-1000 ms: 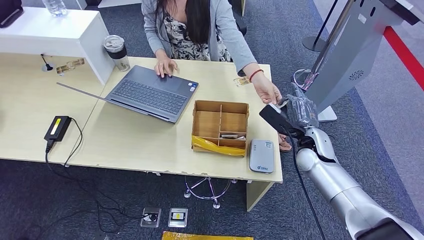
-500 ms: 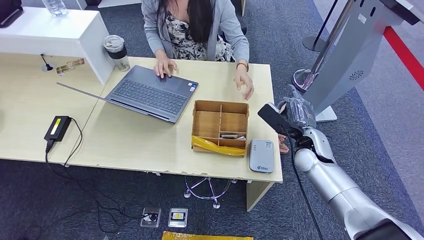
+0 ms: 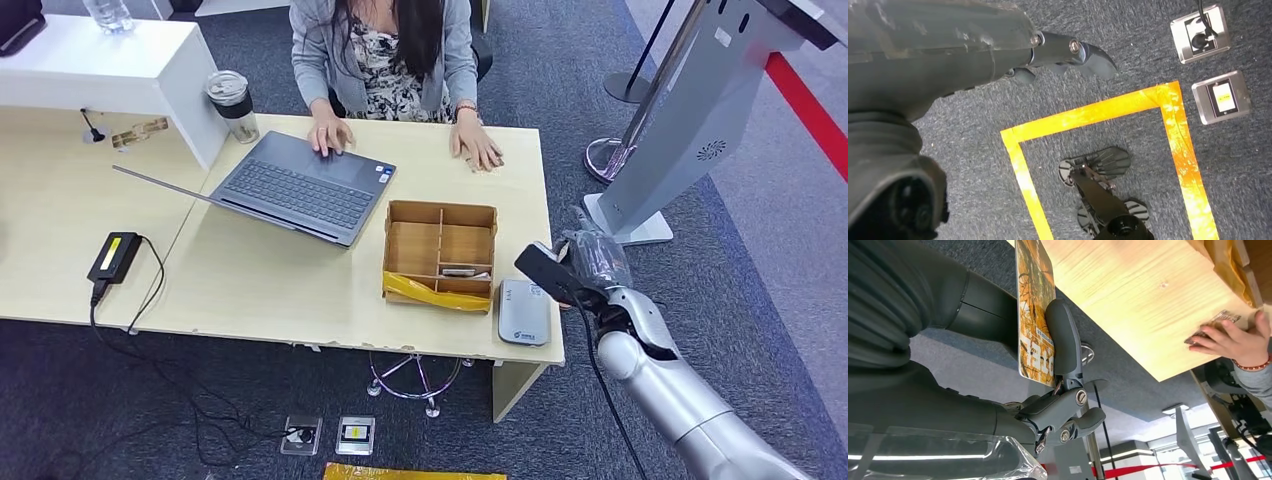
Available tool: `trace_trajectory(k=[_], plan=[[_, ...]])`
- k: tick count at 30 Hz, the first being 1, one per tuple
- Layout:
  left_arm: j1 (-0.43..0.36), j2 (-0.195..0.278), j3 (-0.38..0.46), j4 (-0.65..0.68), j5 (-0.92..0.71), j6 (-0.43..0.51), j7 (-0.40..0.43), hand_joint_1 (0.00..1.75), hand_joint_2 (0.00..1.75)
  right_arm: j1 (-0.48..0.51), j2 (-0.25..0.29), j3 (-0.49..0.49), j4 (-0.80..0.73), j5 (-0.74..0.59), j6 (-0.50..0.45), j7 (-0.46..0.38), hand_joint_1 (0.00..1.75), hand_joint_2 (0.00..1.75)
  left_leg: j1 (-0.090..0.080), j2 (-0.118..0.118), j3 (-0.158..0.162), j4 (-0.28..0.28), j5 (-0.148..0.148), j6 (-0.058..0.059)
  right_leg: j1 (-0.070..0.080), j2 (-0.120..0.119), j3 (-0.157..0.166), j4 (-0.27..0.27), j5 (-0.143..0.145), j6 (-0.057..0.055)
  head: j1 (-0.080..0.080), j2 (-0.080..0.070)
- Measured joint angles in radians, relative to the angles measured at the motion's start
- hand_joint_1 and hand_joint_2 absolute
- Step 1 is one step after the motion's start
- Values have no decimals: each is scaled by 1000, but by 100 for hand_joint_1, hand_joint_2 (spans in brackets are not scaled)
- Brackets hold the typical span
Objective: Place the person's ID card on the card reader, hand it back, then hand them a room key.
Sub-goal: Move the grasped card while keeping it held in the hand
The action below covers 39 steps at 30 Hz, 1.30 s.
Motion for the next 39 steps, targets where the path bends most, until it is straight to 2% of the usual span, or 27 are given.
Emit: trace_trajectory(k=[10,21,34,39], plan=[[0,0,1,0,2,3,2,0,0,30,-10,18,-46,-16,25,0,175,175,0,0,0,0,0,0,0,0,0,0,0,0,0,0],[-1,-3,1,0,-6,2,10,0,0,19,14,34,37,-63,17,-50,175,175,0,0,0,0,0,0,0,0,0,0,0,0,0,0],[-1,-4,0,0,-20,3,10,0,0,13,35,63,97,-101,21,-39,175,175,0,0,0,0,0,0,0,0,0,0,0,0,0,0],[-1,-4,0,0,-20,3,10,0,0,15,38,72,95,-109,38,-8,175,175,0,0,0,0,0,0,0,0,0,0,0,0,0,0]])
